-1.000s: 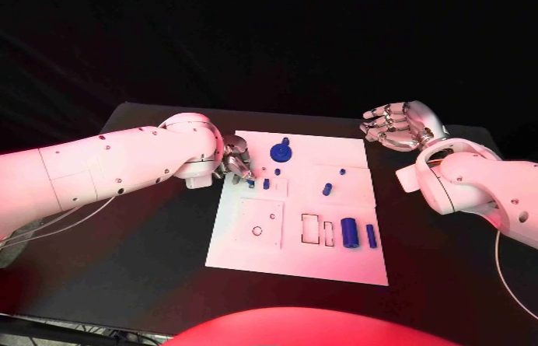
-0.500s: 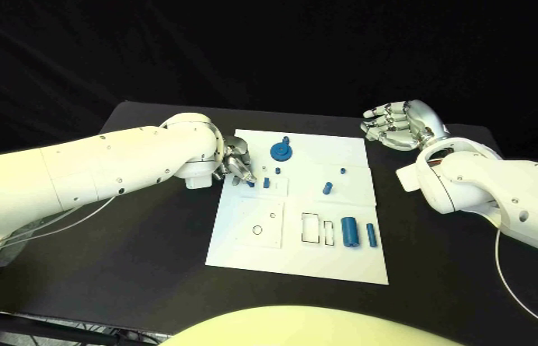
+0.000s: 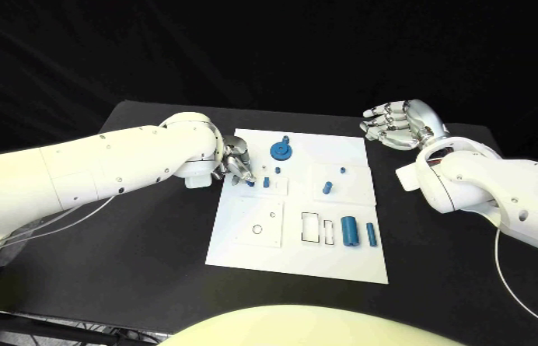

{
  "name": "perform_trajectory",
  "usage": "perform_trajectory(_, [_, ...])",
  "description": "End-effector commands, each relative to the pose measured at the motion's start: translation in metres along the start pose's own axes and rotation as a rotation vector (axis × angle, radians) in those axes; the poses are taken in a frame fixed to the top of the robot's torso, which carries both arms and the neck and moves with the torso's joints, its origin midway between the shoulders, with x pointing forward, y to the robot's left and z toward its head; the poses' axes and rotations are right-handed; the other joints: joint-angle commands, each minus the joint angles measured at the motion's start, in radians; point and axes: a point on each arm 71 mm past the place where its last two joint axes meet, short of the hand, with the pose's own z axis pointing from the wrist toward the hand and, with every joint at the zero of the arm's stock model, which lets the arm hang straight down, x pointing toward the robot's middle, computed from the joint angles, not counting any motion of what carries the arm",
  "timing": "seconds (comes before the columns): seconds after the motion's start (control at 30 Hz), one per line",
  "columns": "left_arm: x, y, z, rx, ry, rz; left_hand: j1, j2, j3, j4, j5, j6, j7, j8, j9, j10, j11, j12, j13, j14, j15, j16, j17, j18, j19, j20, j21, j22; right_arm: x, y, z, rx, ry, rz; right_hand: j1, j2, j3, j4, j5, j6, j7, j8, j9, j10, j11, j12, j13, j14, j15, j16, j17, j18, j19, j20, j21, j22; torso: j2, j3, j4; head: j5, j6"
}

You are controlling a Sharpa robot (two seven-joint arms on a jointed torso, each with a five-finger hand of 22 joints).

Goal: Assemble the parts on the task board

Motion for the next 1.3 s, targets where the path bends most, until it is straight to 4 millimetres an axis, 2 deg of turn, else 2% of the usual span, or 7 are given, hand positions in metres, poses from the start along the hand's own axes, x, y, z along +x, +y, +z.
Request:
perform_trajectory(0.03, [0.004,-0.001,0.001,0.002,0.025,0.017,-0.001,0.011,0.163,-0.159,0.007,0.014,-0.005,0.006,0.0,0.005,0.0,0.005,-0.001,0.08,-0.006,0.003,0.166,-0.018,0.007,0.0,0.004,0.0,0.001,0.001,0.0,-0.015,0.014,-0.003,-0.009,-0.002,0.002,-0.006,0.005,-0.003,0.039,-0.005,-0.001,-0.001,0.003,-0.001,-0.001,0.004,0.001,-0.004,-0.001,0.005,0.005,0.001,-0.004,-0.001,0.0,-0.0004,-0.0004,-0.001,0.0])
perform_trajectory(0.57, [0.006,-0.006,0.004,0.006,0.046,0.035,-0.009,0.005,0.173,-0.17,0.015,0.019,-0.007,0.008,0.0,0.011,-0.001,0.006,-0.002,0.081,-0.008,0.005,0.17,-0.019,0.009,-0.001,0.006,0.004,0.001,0.001,0.0,-0.015,0.014,-0.003,-0.009,-0.002,0.003,-0.007,0.007,-0.004,0.04,-0.005,-0.002,-0.001,0.003,-0.001,-0.001,0.005,0.002,-0.005,-0.002,0.005,0.006,0.001,-0.004,-0.004,0.0,-0.0001,-0.0002,-0.004,-0.002])
perform_trajectory(0.8, [0.007,-0.011,0.005,0.013,0.052,0.03,-0.03,-0.005,0.181,-0.179,0.036,0.031,-0.011,0.012,-0.001,0.025,-0.005,0.015,0.0,0.077,-0.011,-0.002,0.156,-0.018,0.008,-0.004,0.007,0.004,0.001,0.001,0.0,-0.015,0.014,-0.003,-0.009,-0.002,0.003,-0.007,0.007,-0.004,0.04,-0.005,-0.002,-0.001,0.003,-0.001,-0.001,0.005,0.002,-0.005,-0.002,0.005,0.006,0.001,-0.004,-0.004,0.0,0.0002,-0.0008,-0.004,-0.003])
perform_trajectory(0.93, [0.007,-0.012,0.006,0.015,0.056,0.028,-0.054,-0.009,0.18,-0.177,0.046,0.046,-0.019,0.018,-0.001,0.053,-0.011,0.052,0.051,0.076,-0.015,-0.003,0.153,-0.02,0.012,-0.007,0.011,0.012,0.001,0.001,0.0,-0.015,0.014,-0.003,-0.009,-0.002,0.003,-0.007,0.007,-0.004,0.04,-0.005,-0.002,-0.001,0.003,-0.001,-0.001,0.005,0.002,-0.005,-0.002,0.005,0.006,0.001,-0.004,-0.004,0.0,0.0004,-0.001,-0.005,-0.003])
perform_trajectory(1.3, [0.009,-0.013,0.009,0.011,0.068,0.037,-0.083,-0.008,0.167,-0.167,0.044,0.073,-0.032,0.029,-0.002,0.078,-0.021,0.077,0.083,0.08,-0.022,0.002,0.165,-0.023,0.022,-0.014,0.018,0.027,0.001,0.001,0.0,-0.015,0.013,-0.003,-0.009,-0.002,0.003,-0.007,0.007,-0.004,0.04,-0.005,-0.002,-0.001,0.003,-0.001,-0.001,0.005,0.002,-0.005,-0.002,0.005,0.006,0.001,-0.004,-0.004,0.0,0.0001,-0.0003,-0.007,-0.007])
